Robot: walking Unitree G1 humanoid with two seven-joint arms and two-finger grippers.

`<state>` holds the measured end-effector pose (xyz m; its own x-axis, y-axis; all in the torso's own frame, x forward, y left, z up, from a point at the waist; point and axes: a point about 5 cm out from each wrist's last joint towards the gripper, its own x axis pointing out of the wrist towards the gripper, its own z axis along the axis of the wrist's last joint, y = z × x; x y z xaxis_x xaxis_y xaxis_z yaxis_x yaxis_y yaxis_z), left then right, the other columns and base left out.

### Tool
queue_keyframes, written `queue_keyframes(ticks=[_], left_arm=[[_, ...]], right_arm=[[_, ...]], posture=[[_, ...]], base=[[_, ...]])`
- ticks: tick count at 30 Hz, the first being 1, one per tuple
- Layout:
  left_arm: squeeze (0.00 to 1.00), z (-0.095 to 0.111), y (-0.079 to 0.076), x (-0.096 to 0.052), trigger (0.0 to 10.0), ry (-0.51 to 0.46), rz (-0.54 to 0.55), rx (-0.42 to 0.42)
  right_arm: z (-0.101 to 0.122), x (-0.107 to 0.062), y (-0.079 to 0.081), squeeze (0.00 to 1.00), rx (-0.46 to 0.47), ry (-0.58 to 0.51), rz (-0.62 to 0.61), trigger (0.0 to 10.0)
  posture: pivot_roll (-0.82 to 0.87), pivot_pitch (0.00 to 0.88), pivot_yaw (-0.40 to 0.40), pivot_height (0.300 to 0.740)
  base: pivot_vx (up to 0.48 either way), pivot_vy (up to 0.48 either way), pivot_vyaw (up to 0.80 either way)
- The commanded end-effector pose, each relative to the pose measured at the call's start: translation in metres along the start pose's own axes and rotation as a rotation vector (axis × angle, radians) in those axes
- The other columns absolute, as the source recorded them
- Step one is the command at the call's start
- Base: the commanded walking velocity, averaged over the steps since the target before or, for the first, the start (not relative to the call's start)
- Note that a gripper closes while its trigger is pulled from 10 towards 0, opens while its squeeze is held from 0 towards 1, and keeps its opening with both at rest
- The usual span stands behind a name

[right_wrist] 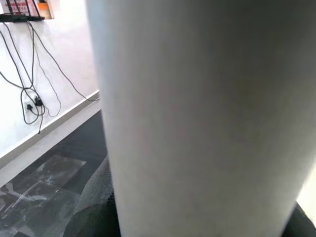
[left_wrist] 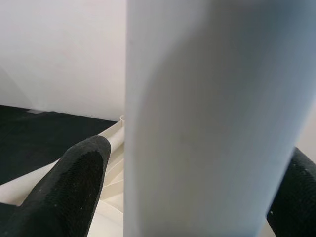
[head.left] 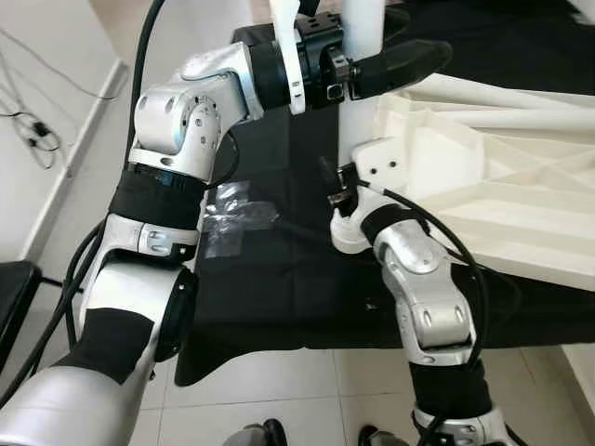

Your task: Building children table

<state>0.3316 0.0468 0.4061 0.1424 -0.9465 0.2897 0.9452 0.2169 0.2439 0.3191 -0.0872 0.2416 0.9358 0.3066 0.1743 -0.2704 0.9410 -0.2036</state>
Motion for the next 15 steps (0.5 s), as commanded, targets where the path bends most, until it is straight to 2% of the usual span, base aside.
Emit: queue_keyframes(ticks=[1,2,3,4,15], left_arm=[[0.0,-0.003,-0.002,-0.004,9.1,0.026,-0.003,0.011],[0.0,-0.003,-0.002,-0.004,9.1,0.026,-0.003,0.011],[0.0,-0.004,-0.002,-0.006,2.7,0.027,-0.002,0.007],[0.0,-0.004,-0.002,-0.008,0.0,0.028,-0.006,0.005],[0.0,-0.004,-0.004,-0.01,0.0,0.026,-0.014,0.008]], right_arm=[[-0.042,-0.004,0.005,0.0,0.028,0.228,-0.019,0.0],[-0.042,-0.004,0.005,0.0,0.028,0.228,-0.019,0.0],[-0.039,-0.004,0.006,0.0,0.027,0.224,-0.038,0.0],[-0.037,-0.004,0.006,0.0,0.025,0.222,-0.049,0.0],[-0.031,-0.006,0.011,0.0,0.043,0.216,-0.079,0.0]], posture=[[-0.05,0.206,0.1,0.74],[-0.05,0.206,0.1,0.74],[-0.05,0.208,0.099,0.74],[-0.05,0.208,0.099,0.74],[-0.05,0.211,0.099,0.74]], base=[[0.0,0.0,0.0],[0.0,0.0,0.0],[0.0,0.0,0.0],[0.0,0.0,0.0],[0.0,0.0,0.0]])
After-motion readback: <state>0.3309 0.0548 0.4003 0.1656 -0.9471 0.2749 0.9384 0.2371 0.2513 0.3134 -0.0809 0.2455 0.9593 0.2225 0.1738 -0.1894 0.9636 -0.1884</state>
